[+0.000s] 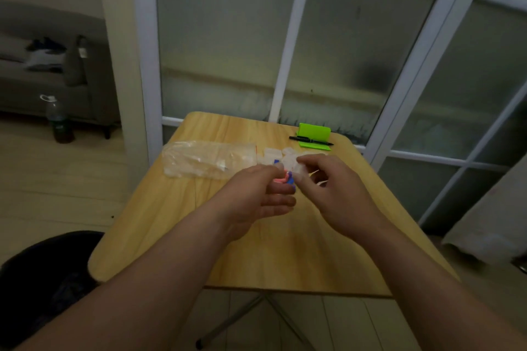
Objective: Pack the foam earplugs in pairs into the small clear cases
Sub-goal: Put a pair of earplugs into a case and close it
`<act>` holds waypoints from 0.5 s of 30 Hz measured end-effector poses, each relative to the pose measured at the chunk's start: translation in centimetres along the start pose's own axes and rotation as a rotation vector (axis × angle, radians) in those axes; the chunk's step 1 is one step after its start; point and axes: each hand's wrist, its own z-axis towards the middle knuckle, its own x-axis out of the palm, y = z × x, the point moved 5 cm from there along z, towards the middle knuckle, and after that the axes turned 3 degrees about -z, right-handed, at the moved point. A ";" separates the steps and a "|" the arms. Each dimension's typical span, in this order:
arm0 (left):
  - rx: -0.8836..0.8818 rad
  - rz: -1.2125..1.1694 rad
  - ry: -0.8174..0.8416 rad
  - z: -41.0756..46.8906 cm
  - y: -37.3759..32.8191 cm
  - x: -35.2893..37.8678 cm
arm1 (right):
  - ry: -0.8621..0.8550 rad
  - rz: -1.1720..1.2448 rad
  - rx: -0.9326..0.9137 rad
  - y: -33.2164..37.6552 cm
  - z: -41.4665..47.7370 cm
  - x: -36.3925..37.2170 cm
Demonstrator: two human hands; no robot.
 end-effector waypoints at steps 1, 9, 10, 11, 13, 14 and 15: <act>-0.003 -0.013 0.035 -0.3 0.0 0.2 | 0.003 0.030 -0.020 0.7 -0.7 0.1; 0.038 -0.030 0.121 -2.2 0.8 -0.4 | 0.106 0.190 -0.031 1.5 -3.8 1.2; 0.039 -0.027 0.114 -2.3 0.9 -0.5 | 0.112 0.229 -0.011 1.5 -4.0 1.3; 0.041 -0.022 0.103 -2.3 1.0 -0.6 | 0.121 0.282 0.023 1.5 -4.2 1.5; 0.045 0.011 0.092 -2.2 1.2 -0.7 | 0.125 0.392 0.137 1.0 -4.2 1.8; 0.049 0.035 0.090 -2.1 1.3 -0.9 | 0.120 0.442 0.207 0.8 -4.1 2.0; 0.051 0.055 0.090 -2.0 1.4 -0.8 | 0.111 0.485 0.277 0.3 -4.1 2.1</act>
